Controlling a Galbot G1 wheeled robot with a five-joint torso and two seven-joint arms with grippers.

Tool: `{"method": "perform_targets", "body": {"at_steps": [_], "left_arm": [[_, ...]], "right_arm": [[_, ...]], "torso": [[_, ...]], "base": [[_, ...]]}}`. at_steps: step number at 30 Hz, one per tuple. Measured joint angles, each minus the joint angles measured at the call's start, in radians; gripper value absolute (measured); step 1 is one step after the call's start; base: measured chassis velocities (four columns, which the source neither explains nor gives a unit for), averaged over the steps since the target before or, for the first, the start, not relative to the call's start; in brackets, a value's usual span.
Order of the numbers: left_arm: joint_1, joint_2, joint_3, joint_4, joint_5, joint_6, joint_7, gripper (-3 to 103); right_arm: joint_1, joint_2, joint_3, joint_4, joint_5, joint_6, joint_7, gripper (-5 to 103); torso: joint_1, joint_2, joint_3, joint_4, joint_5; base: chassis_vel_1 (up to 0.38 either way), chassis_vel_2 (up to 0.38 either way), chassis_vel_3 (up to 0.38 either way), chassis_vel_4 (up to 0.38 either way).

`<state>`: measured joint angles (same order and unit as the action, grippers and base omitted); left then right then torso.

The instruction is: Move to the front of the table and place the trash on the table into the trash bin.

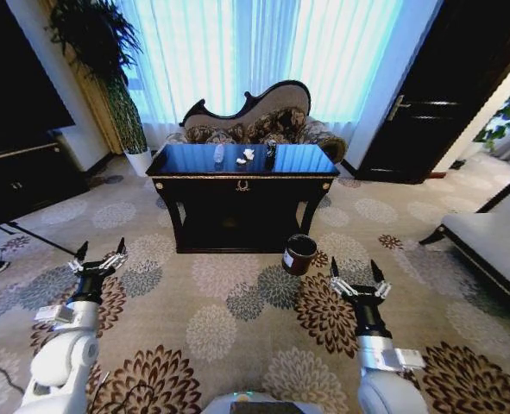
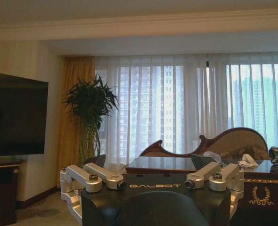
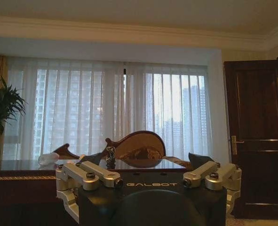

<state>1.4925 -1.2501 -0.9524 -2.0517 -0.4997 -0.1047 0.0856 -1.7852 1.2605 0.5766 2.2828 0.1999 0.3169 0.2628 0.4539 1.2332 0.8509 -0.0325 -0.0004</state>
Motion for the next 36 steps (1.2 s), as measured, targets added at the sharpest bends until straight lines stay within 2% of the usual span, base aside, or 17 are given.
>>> {"method": "perform_targets", "body": {"at_steps": [9,17,22,27,36], "left_arm": [[0.007,0.005,-0.028,-0.035,-0.032,0.06,-0.024,100],[-0.006,0.009,-0.03,-0.037,-0.04,0.058,-0.022,100],[-0.005,-0.001,-0.032,-0.036,-0.041,0.055,-0.021,100],[0.0,-0.016,-0.032,-0.06,-0.041,0.057,-0.02,100],[0.015,-0.007,-0.059,-0.14,-0.059,0.098,-0.024,100]], "right_arm": [[0.005,-0.009,0.035,-0.002,0.047,-0.014,-0.022,100],[0.016,-0.026,0.083,-0.021,0.057,0.011,-0.089,100],[0.014,-0.038,0.1,-0.029,0.066,0.023,-0.103,100],[0.004,-0.031,0.081,-0.004,0.094,-0.002,-0.1,100],[0.013,-0.003,0.076,0.021,0.122,-0.017,-0.117,100]], "torso": [[0.0,0.0,0.0,-0.0001,0.0003],[0.0,0.0,0.0,-0.0001,0.0003],[0.0,0.0,0.0,0.0,0.0003],[0.0,0.0,0.0,0.0,0.0002],[0.0,0.0,0.0,0.0,0.0003]], "base": [[0.0,0.0,0.0,0.0],[0.0,0.0,0.0,0.0],[0.0,0.0,0.0,0.0],[0.0,0.0,0.0,0.0],[0.0,0.0,0.0,0.0]]}}
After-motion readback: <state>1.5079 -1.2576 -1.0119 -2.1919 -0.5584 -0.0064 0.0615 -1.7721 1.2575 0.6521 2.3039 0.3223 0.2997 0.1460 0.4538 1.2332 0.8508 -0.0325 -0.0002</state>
